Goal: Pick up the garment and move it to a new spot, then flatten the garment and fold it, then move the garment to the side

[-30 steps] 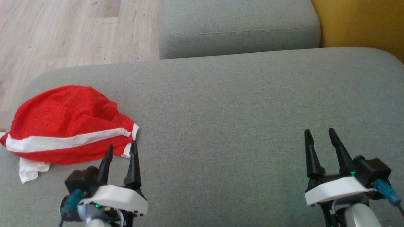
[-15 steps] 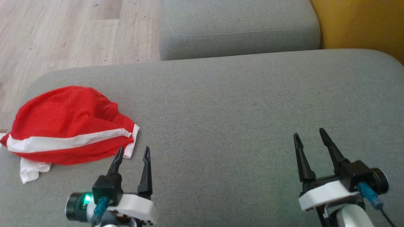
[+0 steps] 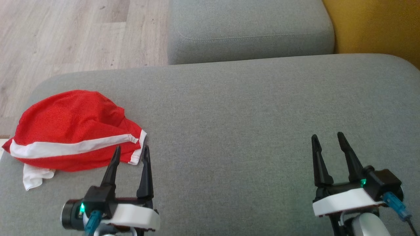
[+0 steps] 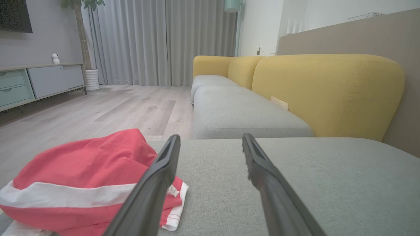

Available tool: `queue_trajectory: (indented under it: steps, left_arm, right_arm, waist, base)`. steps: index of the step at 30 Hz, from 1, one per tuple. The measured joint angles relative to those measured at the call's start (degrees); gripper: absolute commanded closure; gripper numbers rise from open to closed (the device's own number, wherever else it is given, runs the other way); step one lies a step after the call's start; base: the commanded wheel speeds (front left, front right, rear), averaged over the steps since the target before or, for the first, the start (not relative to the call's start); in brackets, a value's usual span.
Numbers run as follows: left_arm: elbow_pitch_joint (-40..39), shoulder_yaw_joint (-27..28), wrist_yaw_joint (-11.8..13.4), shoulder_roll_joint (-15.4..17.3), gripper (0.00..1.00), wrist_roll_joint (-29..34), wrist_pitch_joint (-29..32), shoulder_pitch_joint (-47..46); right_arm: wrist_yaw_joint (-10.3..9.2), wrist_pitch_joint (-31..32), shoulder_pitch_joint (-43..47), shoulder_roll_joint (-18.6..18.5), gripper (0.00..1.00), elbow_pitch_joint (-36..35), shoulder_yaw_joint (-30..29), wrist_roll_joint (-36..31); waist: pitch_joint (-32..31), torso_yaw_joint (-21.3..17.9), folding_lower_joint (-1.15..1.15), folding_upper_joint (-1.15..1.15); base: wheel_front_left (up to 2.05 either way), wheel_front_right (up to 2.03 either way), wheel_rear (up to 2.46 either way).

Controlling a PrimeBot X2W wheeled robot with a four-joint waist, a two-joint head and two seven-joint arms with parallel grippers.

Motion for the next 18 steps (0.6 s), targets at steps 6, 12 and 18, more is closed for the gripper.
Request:
queue_trajectory:
  steps: [6,12,18]
  left_arm:
    - [1.9,1.1,-2.8,-1.0,0.0,0.5,0.0,0.8]
    - [2.8,2.0,-3.7,-1.3,0.0,1.4,0.0,0.8]
    - [2.9,2.2,-4.2,-1.3,0.0,1.4,0.0,0.8]
  right_arm:
    - [0.0,0.0,0.1,0.0,0.0,1.8,0.1,1.8]
    - [0.0,0.0,0.1,0.0,0.0,2.4,0.2,1.8]
    - [0.0,0.0,0.1,0.0,0.0,2.6,0.2,2.1]
  waist:
    - [-0.1,-0.1,0.0,0.0]
    - [0.0,-0.2,0.0,0.0]
    - [0.0,-0.3,0.0,0.0]
  base:
    - [0.0,0.0,0.0]
    - [0.0,0.0,0.0]
    - [0.0,0.0,0.0]
